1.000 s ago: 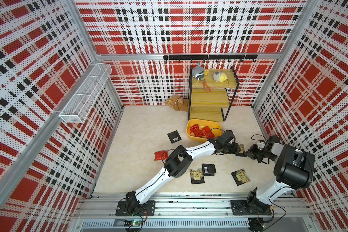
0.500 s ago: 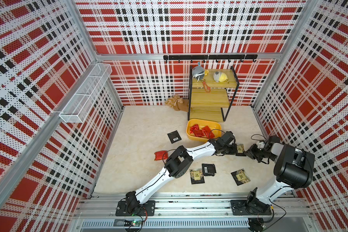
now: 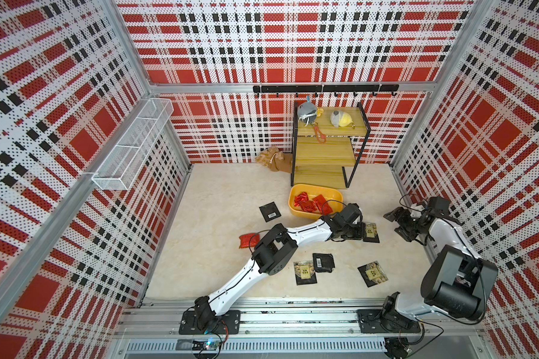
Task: Put the tea bags into the storage box
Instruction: Pick up the tea bag from the center of the board, then place the tea bag in the storage box.
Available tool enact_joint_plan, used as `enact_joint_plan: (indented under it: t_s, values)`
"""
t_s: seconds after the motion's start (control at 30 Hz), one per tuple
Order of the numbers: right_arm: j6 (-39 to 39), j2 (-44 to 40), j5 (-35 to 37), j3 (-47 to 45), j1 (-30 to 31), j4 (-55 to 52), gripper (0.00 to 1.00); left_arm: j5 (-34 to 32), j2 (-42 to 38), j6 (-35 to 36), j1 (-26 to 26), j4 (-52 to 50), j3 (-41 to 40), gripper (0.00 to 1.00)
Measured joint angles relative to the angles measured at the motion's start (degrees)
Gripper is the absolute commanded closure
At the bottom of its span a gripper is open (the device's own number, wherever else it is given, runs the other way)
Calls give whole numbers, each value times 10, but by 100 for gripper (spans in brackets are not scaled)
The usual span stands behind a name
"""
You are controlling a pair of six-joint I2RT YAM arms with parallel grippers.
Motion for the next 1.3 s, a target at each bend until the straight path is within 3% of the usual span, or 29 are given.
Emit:
enact_joint_plan:
  t_s: [0.23, 0.43, 0.7, 0.73, 0.77, 0.87, 1.0, 1.07, 1.3]
  values:
    - [22, -68, -1, 0, 0, -26, 15, -4, -136, 9, 32, 9, -60, 100]
    - [26, -105, -5, -45, 0, -38, 14, -23, -273, 24, 90, 38, -167, 100]
    - [35, -144, 7, -130, 5, -51, 10, -30, -302, 47, 162, 42, -268, 100]
    - [37, -148, 11, -141, 6, -54, 10, -30, -301, 49, 168, 39, -273, 94]
    - [38, -153, 15, -152, 7, -60, 10, -29, -299, 52, 173, 38, -276, 78]
    - [39, -168, 29, -173, 9, -79, 10, -29, -296, 58, 183, 37, -281, 51]
    - [40, -179, 42, -192, 12, -93, 10, -27, -296, 63, 188, 45, -290, 24]
    - [44, -186, 48, -203, 15, -99, 9, -27, -296, 62, 188, 49, -296, 1]
    - [97, -196, 80, -222, 82, -113, 5, -25, -300, 64, 188, 54, -303, 1]
